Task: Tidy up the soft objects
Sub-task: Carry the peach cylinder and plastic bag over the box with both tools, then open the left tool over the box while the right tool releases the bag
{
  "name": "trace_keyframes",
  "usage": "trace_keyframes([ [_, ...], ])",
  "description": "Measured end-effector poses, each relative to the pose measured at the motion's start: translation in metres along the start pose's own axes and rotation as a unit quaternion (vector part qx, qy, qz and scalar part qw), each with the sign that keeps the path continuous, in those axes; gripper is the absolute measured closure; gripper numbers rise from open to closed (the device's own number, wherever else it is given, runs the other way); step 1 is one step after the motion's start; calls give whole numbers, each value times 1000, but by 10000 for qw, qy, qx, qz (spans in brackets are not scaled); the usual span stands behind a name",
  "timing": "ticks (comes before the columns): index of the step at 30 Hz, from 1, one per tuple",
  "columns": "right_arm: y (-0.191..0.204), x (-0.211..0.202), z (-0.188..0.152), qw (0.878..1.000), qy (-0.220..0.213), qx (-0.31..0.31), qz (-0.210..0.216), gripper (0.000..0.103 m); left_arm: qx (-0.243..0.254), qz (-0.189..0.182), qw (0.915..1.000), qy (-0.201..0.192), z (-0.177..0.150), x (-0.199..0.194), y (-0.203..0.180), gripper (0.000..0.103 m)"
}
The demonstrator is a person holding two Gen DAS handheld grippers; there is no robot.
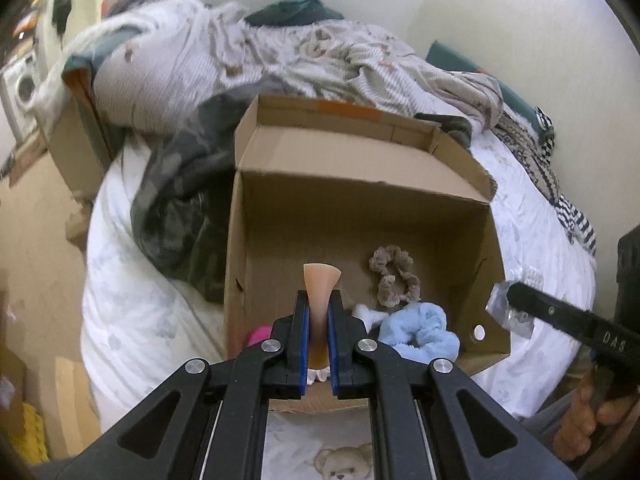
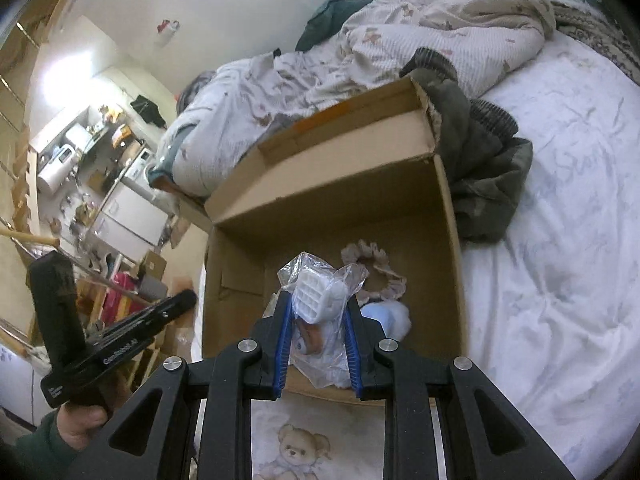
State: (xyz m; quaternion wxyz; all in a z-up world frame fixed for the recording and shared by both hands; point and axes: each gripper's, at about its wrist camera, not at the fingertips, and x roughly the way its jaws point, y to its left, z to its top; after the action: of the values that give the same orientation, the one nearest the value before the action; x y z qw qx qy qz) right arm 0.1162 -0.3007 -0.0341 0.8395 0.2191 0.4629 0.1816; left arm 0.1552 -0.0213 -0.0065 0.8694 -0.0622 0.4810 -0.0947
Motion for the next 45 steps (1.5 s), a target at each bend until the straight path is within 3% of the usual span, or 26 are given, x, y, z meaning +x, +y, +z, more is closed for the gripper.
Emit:
trace_keyframes([
  [5, 1, 18, 1, 9998, 190, -89, -73, 77, 272, 177, 9995, 58, -4, 12, -10, 95],
  [9, 5, 31, 3, 9992, 332, -181, -117, 77, 377, 96, 9992, 97, -3, 18, -15, 95],
  [17, 13, 44, -2, 9973, 565, -435, -174, 77, 297, 58, 9993, 201, -2, 30, -16, 95],
  [35, 3, 55, -4, 9960, 792, -241, -340, 77, 226, 177, 9985, 472, -7, 46, -15, 95],
  [42, 3, 57, -4, 9956, 812, -250, -401, 77, 216, 234, 9979, 569, -9, 49, -14, 92],
  [45, 4, 57, -4, 9956, 805, -256, -406, 77, 228, 293, 9977, 561, -10, 48, -14, 81],
])
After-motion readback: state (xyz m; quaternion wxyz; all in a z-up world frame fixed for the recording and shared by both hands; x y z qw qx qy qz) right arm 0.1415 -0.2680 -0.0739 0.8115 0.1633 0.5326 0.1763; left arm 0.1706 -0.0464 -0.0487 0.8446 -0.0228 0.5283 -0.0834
